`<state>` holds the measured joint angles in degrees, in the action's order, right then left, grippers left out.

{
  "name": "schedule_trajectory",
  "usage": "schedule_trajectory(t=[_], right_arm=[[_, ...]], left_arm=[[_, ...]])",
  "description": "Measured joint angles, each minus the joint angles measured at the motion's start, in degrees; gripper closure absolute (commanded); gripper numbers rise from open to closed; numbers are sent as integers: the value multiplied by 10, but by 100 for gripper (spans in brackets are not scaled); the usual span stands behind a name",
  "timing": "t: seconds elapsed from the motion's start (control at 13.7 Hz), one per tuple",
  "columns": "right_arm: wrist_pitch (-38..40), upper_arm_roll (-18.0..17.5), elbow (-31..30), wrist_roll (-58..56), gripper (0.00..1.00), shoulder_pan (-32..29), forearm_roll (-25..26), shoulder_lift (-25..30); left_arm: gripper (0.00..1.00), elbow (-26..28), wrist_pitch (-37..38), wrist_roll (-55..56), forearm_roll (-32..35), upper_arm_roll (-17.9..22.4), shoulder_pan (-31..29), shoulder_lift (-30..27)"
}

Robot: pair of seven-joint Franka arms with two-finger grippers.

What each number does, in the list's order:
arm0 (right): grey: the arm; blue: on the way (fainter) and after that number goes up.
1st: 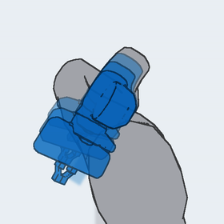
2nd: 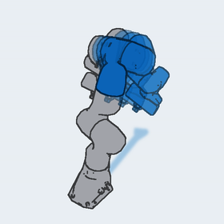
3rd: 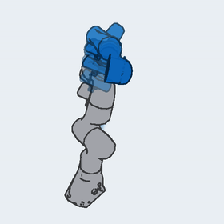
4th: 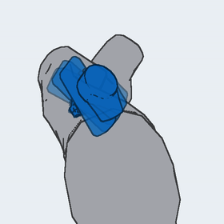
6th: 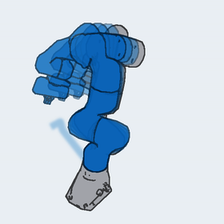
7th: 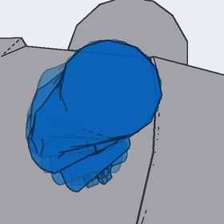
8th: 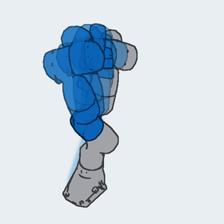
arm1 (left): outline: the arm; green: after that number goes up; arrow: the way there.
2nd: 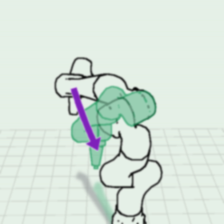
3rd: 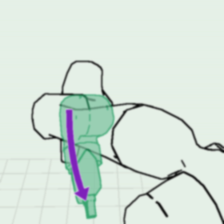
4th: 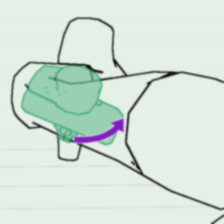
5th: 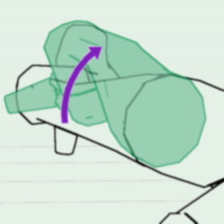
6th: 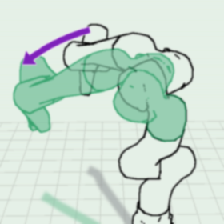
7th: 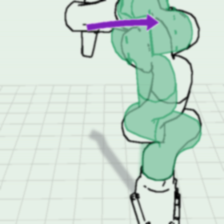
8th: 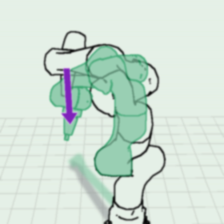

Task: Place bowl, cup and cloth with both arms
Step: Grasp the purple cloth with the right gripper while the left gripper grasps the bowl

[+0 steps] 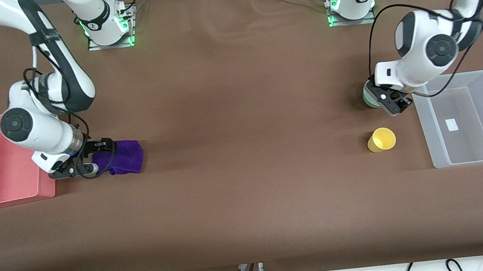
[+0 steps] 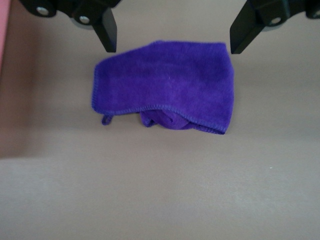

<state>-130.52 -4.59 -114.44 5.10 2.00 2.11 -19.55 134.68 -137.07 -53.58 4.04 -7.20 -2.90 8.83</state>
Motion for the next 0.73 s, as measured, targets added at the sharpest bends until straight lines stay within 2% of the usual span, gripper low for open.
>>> schedule_trajectory(t=[0.22, 0.29, 0.37, 0.51, 0.59, 0.73], right_arm=[[-67, 0, -12, 0, 0, 0, 0, -34], [-91, 0, -17, 0, 0, 0, 0, -44], [-114, 0, -20, 0, 0, 0, 0, -55], [-151, 0, -24, -1, 0, 0, 0, -74], [-166, 0, -25, -1, 9, 0, 0, -82], [-188, 0, -26, -2, 56, 0, 1, -93]], left_arm=[[5, 16, -57, -86, 28, 1, -5, 41], [25, 16, -65, -104, 28, 1, -8, 55], [67, 16, -76, -119, 29, 1, -12, 67], [100, 16, -95, -145, 29, 1, -17, 87], [100, 15, -100, -154, 29, 1, -18, 92], [100, 13, -103, -173, 30, 1, -18, 93]])
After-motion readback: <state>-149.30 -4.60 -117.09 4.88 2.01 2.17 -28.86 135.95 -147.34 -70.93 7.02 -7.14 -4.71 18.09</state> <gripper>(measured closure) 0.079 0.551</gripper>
